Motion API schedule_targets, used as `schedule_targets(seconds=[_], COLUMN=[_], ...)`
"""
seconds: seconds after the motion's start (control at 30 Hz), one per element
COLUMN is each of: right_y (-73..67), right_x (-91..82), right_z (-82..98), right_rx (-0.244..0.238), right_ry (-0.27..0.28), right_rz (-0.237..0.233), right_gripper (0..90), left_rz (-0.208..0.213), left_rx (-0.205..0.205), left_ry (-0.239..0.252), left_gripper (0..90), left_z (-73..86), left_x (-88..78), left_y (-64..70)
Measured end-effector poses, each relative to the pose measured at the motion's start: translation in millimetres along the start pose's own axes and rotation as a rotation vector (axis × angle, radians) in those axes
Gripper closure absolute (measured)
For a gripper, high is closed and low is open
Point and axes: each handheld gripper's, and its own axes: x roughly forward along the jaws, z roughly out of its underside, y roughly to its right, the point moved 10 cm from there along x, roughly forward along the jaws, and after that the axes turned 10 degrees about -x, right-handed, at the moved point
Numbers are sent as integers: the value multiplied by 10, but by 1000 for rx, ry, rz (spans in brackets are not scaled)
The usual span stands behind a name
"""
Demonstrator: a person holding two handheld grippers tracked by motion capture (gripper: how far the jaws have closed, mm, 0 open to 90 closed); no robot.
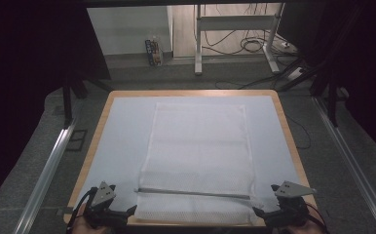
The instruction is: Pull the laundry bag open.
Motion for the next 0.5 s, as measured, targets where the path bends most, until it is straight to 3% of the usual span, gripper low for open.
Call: schedule_targets(seconds=[0.17,0.5], right_y=[-4,16], right_x=[-26,0], right_z=[22,48], right_rx=[27,47], right_ry=[1,-23], right_rz=[-16,-22], right_gripper=[0,0], left_rz=[16,-14], left_rx=[-41,-18], left_ry=[18,-21], left_gripper=[0,22], left_z=[-10,13], left_x=[-16,32], left_y=[-33,-29])
